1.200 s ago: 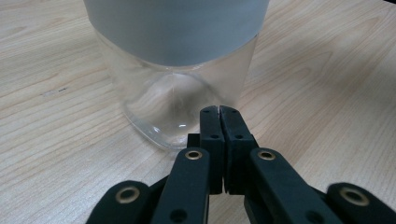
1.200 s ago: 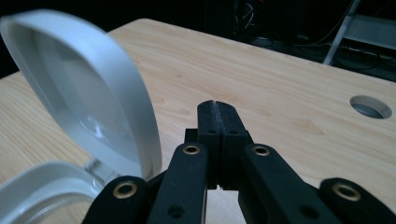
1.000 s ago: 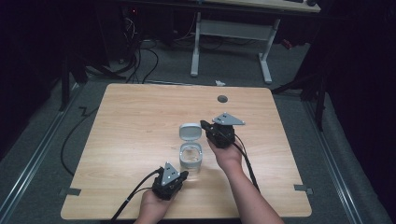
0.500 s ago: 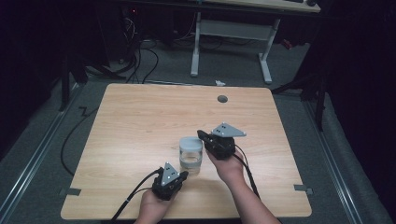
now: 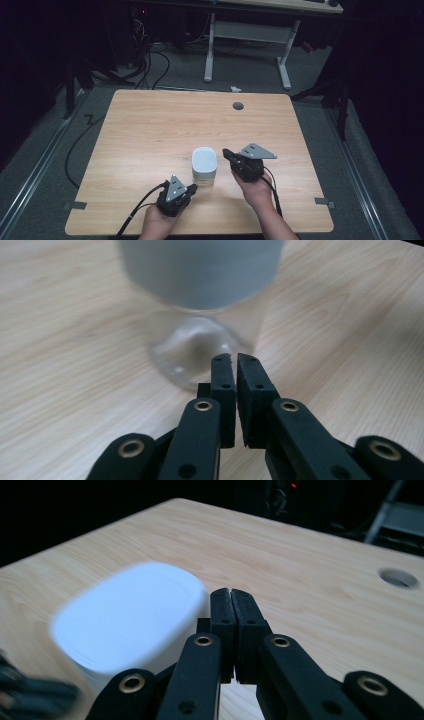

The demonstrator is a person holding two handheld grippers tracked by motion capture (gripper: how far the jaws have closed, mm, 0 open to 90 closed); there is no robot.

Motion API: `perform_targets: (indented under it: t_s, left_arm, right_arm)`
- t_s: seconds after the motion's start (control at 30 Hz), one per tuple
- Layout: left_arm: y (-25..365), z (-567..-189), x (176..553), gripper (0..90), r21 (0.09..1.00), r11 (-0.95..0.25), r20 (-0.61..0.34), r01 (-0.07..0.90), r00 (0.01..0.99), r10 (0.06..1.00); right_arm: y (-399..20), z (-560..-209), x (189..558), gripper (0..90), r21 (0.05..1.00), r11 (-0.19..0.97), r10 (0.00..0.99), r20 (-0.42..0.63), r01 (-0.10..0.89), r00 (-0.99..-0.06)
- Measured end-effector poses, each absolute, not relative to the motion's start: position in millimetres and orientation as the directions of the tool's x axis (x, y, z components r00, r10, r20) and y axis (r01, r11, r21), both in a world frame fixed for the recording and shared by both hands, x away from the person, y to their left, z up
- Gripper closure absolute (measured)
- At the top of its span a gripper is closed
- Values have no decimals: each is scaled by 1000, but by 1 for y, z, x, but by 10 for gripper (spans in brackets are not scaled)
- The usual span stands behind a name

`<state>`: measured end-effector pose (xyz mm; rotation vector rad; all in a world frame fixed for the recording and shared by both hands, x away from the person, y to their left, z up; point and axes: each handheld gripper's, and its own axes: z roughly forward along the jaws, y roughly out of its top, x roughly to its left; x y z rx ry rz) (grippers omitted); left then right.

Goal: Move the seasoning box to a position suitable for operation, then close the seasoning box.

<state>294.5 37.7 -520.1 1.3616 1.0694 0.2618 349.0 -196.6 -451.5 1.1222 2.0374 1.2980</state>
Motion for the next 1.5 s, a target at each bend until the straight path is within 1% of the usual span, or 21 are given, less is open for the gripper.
perform_targets:
  t_s: [0.03, 0.1, 0.13, 0.27, 0.37, 0.4, 0.47, 0.53, 0.57, 0.6, 0.63, 0.67, 0.73, 0.8, 0.83, 0.93, 1.03, 1.2, 1.33, 1.5]
  left_arm:
    - [54, -516, 298, 820, 877, 272, -458, 396, 519, 722]
    - [69, -513, 303, 768, 886, 279, -445, 369, 516, 732]
    - [78, -512, 307, 756, 897, 274, -424, 348, 499, 755]
    - [102, -511, 322, 692, 907, 263, -396, 330, 451, 800]
    - [120, -517, 336, 633, 920, 238, -354, 311, 397, 847]
    - [120, -517, 336, 619, 920, 238, -354, 311, 397, 847]
    - [141, -524, 347, 613, 922, 241, -338, 303, 327, 882]
    - [155, -528, 351, 604, 915, 256, -348, 313, 287, 893]
    - [162, -529, 353, 600, 905, 277, -369, 323, 268, 890]
    - [162, -529, 353, 593, 905, 277, -369, 323, 268, 890]
    - [172, -530, 352, 589, 887, 318, -406, 336, 239, 882]
    - [176, -530, 350, 589, 880, 333, -421, 339, 232, 877]
    - [178, -532, 346, 586, 875, 338, -427, 346, 225, 876]
    - [176, -534, 345, 577, 874, 334, -426, 353, 225, 876]
    - [174, -534, 344, 570, 878, 323, -415, 354, 226, 881]
    - [170, -532, 339, 555, 887, 318, -406, 335, 234, 884]
    - [168, -536, 337, 551, 888, 304, -395, 345, 236, 888]
    - [167, -537, 339, 546, 891, 296, -388, 344, 239, 890]
    - [166, -538, 339, 543, 891, 291, -386, 348, 242, 890]
    - [167, -536, 339, 543, 891, 296, -390, 345, 246, 887]
  right_arm:
    - [-210, -458, 351, 892, 891, 204, 849, 45, 405, -527]
    - [-224, -465, 353, 891, 884, 192, 867, 51, 427, -495]
    - [-229, -468, 353, 891, 880, 186, 875, 55, 438, -482]
    - [-255, -476, 354, 890, 873, 162, 902, 58, 460, -428]
    - [-272, -481, 351, 879, 869, 152, 915, 56, 470, -399]
    - [-272, -481, 351, 879, 869, 152, 915, 56, 470, -399]
    - [-288, -487, 345, 871, 868, 133, 927, 61, 478, -369]
    - [-302, -493, 337, 858, 870, 120, 938, 59, 479, -341]
    - [-308, -495, 332, 849, 870, 106, 944, 65, 482, -324]
    - [-314, -498, 325, 837, 872, 89, 947, 77, 482, -313]
    - [-318, -500, 315, 831, 876, 68, 949, 92, 478, -303]
    - [-323, -502, 304, 830, 885, 49, 952, 98, 464, -289]
    - [-329, -503, 289, 819, 889, -3, 951, 144, 458, -273]
    - [-325, -500, 285, 810, 894, 40, 952, 102, 446, -289]
    - [-323, -500, 285, 808, 898, 60, 952, 81, 437, -296]
    - [-315, -507, 294, 800, 884, 92, 947, 65, 459, -314]
    - [-308, -511, 297, 788, 879, 113, 941, 55, 463, -335]
    - [-305, -514, 299, 780, 872, 118, 932, 68, 474, -357]
    - [-306, -513, 298, 780, 870, 97, 934, 89, 483, -347]
    - [-304, -515, 299, 780, 868, 102, 932, 88, 486, -353]
